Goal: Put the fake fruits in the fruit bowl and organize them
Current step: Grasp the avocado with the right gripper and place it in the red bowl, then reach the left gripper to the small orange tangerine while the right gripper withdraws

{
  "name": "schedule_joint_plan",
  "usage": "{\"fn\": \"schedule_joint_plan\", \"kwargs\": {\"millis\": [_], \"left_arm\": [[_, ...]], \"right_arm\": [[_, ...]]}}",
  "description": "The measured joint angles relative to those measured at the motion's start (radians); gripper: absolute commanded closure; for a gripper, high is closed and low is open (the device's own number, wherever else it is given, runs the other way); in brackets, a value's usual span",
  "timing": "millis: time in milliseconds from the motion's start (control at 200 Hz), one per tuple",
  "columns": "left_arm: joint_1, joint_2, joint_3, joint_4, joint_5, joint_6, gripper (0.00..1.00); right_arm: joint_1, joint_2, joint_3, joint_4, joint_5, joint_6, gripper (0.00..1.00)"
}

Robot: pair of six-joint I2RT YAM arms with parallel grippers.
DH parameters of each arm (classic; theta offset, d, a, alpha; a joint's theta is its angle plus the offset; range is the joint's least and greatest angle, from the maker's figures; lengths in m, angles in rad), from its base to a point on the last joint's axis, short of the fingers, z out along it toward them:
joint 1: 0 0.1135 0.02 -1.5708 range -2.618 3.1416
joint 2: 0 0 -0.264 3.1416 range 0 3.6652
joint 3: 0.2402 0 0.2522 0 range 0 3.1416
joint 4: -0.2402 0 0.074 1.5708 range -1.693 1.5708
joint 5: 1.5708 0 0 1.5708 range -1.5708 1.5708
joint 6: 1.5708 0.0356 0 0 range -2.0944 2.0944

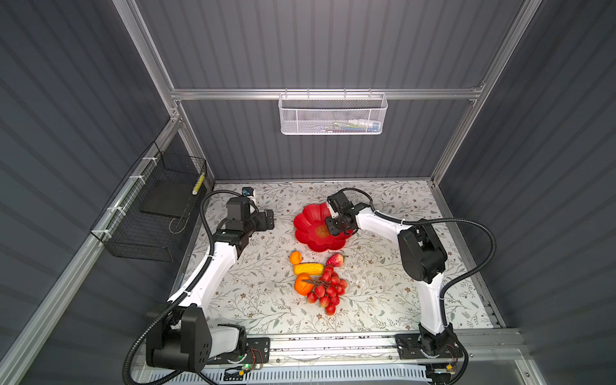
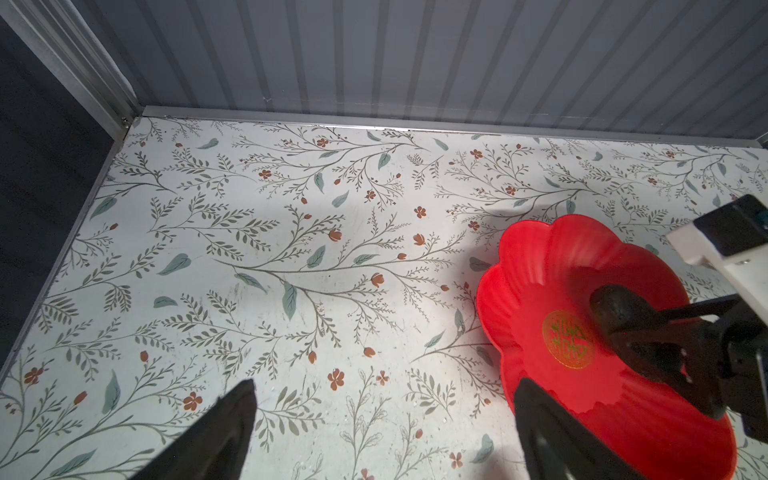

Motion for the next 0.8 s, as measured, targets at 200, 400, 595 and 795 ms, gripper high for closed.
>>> {"fn": "schedule_joint_plan", "kwargs": {"millis": [200,400,595,795], "left_arm": [[0.0,0.0,0.001,-0.003,0.004,-0.002,0.03],[0.0,0.009,0.012,-0.011,0.023,-0.016,0.04],[-0.017,0.061,0.053,-0.067,0.066,-0.027,0.09],[-0.081,0.087,0.068,-0.162,0.128,-0.057,0.15]], "right_arm": [[0.0,0.016,0.016,-0.002,0.005,0.004,0.36],[-0.002,-0.055,0.011,-0.003,0.024,0.008,0.21],[-0.013,-0.368,-0.189,0.127,0.039,0.04,0.01],[-0.053,-0.676,-0.5,0.304,0.029,0.095,0.01]]}}
